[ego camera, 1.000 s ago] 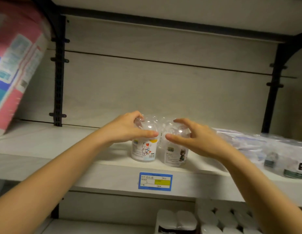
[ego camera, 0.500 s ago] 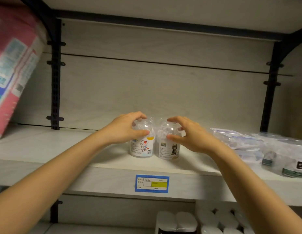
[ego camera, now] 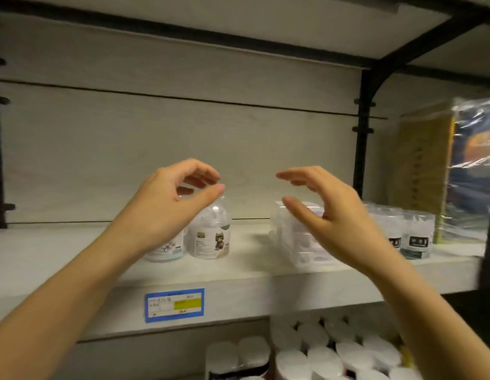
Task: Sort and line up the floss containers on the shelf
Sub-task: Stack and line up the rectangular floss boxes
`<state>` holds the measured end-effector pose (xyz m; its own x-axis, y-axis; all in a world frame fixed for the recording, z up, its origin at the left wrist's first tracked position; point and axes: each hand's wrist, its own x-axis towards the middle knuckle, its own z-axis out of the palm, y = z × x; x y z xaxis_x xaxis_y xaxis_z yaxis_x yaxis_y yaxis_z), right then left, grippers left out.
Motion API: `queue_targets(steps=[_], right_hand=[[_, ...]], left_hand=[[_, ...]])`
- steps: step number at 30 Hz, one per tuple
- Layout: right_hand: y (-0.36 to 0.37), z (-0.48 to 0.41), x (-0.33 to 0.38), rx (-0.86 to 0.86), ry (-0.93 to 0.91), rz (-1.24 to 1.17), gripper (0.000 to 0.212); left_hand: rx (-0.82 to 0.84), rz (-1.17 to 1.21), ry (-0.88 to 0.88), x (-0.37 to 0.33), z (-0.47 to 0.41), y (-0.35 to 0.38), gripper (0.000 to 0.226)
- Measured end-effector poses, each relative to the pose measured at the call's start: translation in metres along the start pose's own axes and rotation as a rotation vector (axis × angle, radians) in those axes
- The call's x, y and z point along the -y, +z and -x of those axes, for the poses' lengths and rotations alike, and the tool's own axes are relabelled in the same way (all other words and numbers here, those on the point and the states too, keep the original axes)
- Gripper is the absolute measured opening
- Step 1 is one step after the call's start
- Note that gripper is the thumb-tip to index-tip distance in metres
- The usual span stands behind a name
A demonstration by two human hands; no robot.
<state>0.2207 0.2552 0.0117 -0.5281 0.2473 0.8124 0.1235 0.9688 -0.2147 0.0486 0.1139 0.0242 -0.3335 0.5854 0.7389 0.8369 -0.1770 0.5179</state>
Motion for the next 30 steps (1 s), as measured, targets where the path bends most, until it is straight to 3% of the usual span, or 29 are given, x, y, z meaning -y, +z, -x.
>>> queue_targets(steps=[3, 9, 20, 25, 30], right_hand=[[-0.035, 0.004, -0.035, 0.023, 0.18, -0.081, 0.035], [-0.05, 0.014, -0.095, 0.251, 0.444, -0.16, 0.045], [-0.044, 0.011, -0.095, 0.469, 0.433, -0.206, 0.057], [-0.036, 0.018, -0.095, 0.411, 0.34, -0.052, 0.058], [-0.028, 0.021, -0.098, 0.315, 0.361, -0.098, 0.062]], left_hand=[[0.131, 0.069, -0.069, -0.018, 0.003, 0.027, 0.015], [0.228, 0.124, -0.335, -0.031, -0.002, 0.086, 0.039], [0.236, 0.408, -0.67, -0.029, -0.011, 0.126, 0.043], [0.184, 0.475, -0.692, -0.029, -0.012, 0.131, 0.04], [0.172, 0.457, -0.615, -0.032, -0.01, 0.131, 0.03]])
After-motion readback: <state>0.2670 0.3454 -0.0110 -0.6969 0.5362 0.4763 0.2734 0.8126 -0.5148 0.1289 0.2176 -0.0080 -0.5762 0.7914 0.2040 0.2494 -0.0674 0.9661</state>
